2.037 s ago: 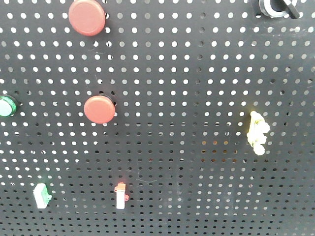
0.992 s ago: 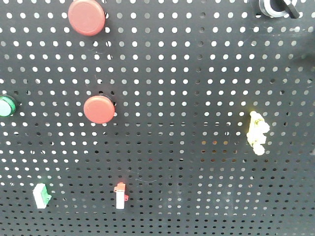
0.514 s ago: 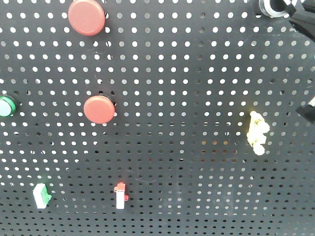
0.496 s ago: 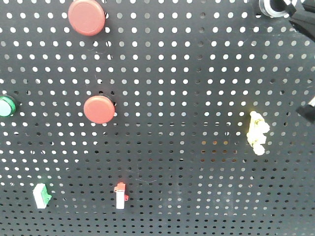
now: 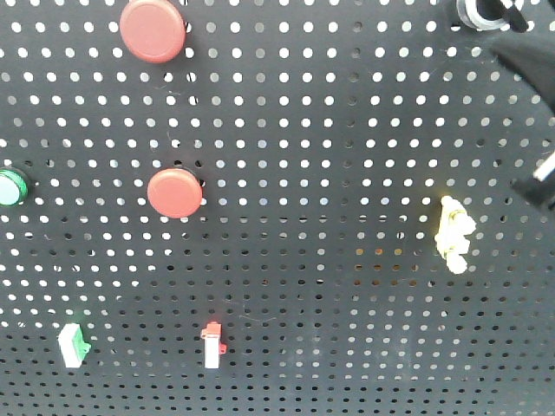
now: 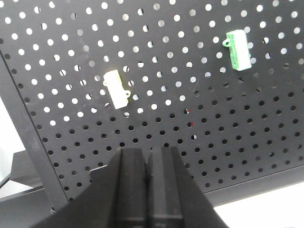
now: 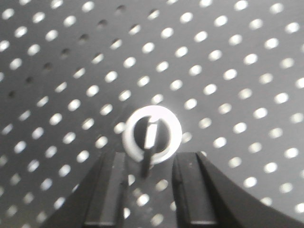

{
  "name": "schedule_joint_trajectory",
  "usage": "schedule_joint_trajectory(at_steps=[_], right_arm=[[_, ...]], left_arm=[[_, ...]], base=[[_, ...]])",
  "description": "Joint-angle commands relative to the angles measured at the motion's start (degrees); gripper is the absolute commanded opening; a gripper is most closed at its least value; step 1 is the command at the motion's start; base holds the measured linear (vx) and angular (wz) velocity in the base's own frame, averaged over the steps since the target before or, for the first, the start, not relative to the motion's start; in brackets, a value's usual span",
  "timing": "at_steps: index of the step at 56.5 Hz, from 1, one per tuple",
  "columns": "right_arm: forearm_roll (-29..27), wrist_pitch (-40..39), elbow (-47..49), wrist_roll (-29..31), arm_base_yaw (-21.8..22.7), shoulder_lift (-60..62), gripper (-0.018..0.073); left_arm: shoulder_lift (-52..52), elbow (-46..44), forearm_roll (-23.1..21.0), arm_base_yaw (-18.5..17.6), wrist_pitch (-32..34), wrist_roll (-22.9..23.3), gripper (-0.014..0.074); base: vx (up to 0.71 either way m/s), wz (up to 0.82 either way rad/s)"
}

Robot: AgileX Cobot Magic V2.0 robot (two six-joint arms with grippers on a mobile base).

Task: Rotate knob clockwise with right arm
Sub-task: 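Align the open right gripper over the knob's black bar handle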

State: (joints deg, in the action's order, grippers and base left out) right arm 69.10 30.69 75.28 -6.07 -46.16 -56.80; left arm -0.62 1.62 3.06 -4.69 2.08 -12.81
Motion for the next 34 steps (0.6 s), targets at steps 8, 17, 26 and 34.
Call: schedule_joint_trajectory(at_steps=[8, 17, 26, 34], right_arm=[[6.30, -2.65, 1.80, -3.56, -0.18, -1.50, 0.0274], [6.68, -2.08, 1.80, -4.34, -0.18, -2.39, 0.0274], [8.83, -0.61, 1.80, -5.74, -0.18, -2.61, 0.0255], [8.83, 3.05, 1.80, -5.84, -0.18, -2.61, 0.0164]], left_arm=[[-0.98, 1.87, -0.30, -0.45, 4.39, 0.22, -0.0006], [-0.98, 1.87, -0.30, -0.45, 4.39, 0.22, -0.0006], [-0.98, 1.87, -0.30, -0.45, 4.39, 0.22, -0.0006], [-0.98, 1.87, -0.30, -0.45, 4.39, 0.22, -0.0006]], base=[[0.00, 0.00], [0.00, 0.00], [0.00, 0.00], [0.00, 0.00]])
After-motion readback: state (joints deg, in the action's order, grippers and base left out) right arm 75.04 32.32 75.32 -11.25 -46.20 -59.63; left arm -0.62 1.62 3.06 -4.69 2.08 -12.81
